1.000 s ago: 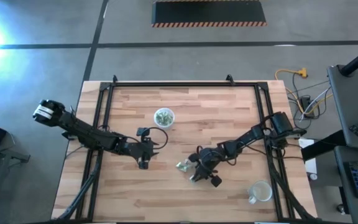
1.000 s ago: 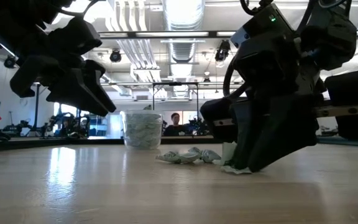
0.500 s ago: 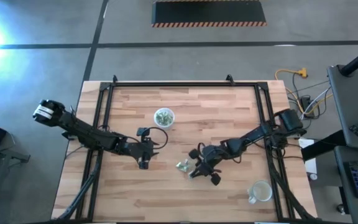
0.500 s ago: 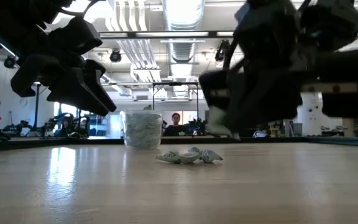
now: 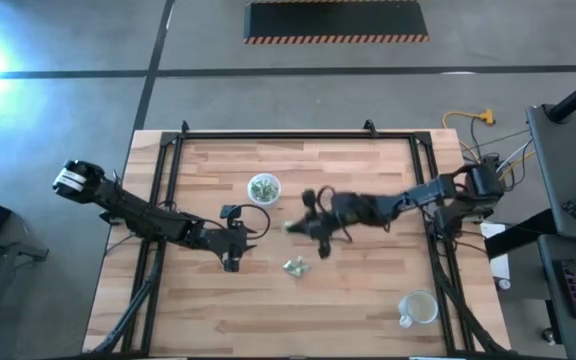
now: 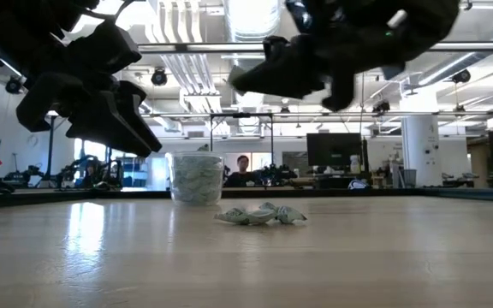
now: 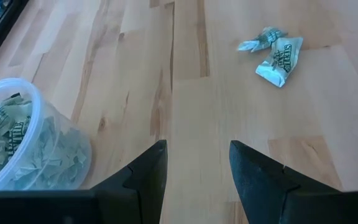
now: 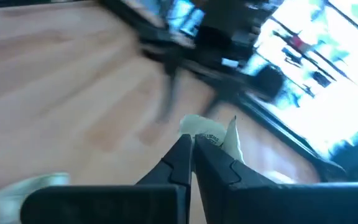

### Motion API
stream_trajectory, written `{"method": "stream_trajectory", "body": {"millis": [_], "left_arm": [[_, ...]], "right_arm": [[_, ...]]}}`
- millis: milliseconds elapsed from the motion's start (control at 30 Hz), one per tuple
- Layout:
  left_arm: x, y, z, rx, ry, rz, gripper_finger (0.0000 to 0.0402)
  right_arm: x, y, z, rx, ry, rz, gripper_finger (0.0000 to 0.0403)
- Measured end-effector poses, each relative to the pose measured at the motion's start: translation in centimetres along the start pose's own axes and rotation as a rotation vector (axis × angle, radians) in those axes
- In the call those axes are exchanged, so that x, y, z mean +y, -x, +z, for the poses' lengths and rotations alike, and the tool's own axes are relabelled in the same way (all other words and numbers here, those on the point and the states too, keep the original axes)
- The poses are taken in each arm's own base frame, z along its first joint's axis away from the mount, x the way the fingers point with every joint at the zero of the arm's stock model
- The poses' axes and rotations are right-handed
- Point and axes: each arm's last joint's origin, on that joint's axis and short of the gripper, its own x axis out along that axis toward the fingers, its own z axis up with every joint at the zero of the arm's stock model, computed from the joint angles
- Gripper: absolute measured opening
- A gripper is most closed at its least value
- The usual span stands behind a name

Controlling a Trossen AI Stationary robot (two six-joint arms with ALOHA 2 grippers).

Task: Pick and place Stevia / Truvia into bins
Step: Put the stevia packet into the transparent container

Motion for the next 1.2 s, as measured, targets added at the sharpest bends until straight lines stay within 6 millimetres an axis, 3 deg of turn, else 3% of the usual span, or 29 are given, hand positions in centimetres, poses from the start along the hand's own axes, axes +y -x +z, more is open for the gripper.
{"method": "stream_trajectory", "body": {"millis": [267,467,867,1200], "left_arm": [[0.0,0.1,-0.5,0.045,-0.013,-0.001,0.0157],[0.0,0.8,-1.2,0.126,0.038,-0.002,0.0157],[-0.6,2.3,-1.3,0.105,0.06,-0.041,0.0157],[-0.7,2.3,-1.4,0.107,0.055,-0.046,0.0157]], "right_arm": [[-7.5,-0.6,-1.7,-0.076,-0.145,-0.037,0.0008],[-10.8,-2.8,-3.4,-0.095,-0.231,0.015,0.0008],[-14.3,-7.4,-6.6,0.048,-0.327,0.053,0.0008],[-15.8,-7.4,-8.0,0.118,-0.513,0.037,0.0008]]}}
